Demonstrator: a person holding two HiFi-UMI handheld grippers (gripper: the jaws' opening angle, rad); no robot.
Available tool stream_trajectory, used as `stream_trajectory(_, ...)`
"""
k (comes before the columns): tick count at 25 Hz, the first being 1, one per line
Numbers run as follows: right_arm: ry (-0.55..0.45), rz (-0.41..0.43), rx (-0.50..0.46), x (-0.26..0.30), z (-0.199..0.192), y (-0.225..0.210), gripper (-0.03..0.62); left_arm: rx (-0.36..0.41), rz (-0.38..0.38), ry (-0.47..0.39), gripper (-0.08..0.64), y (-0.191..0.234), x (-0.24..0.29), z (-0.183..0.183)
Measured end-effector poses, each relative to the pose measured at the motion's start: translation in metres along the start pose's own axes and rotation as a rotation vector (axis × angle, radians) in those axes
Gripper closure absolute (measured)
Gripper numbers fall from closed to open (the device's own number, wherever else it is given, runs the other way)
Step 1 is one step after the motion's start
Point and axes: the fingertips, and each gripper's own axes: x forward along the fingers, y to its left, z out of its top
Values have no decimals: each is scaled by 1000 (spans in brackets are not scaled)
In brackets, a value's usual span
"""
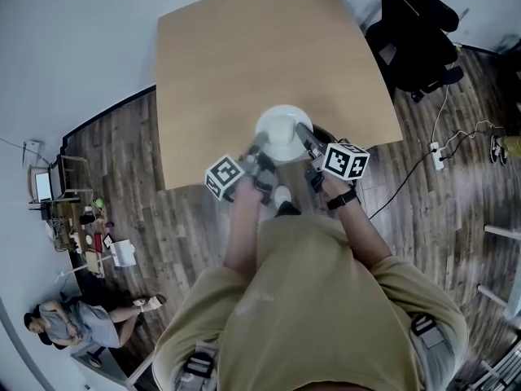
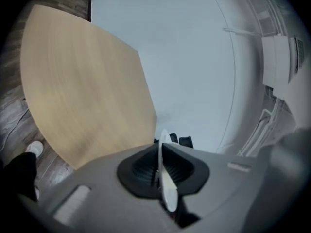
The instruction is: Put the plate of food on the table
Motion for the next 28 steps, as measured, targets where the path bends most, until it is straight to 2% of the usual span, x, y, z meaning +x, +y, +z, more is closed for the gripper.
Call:
stream_trajectory(3,21,-30,20,55,14,-15,518,4,67,26,545,20,34,41)
stream_trajectory(6,39,-70,28,94,17,-27,517,48,158,69,525,44,56,66)
stream_trajectory(10,60,-114,54,108,3,-44,515,61,152,117,532,56,67,81)
stream_trajectory(13,73,-131,100,115,-1,-63,530,101,175,146,528,68,79,82)
stream_trajectory(28,194,-165,132,189,14,-141,511,262,258,214,512,111,162,117)
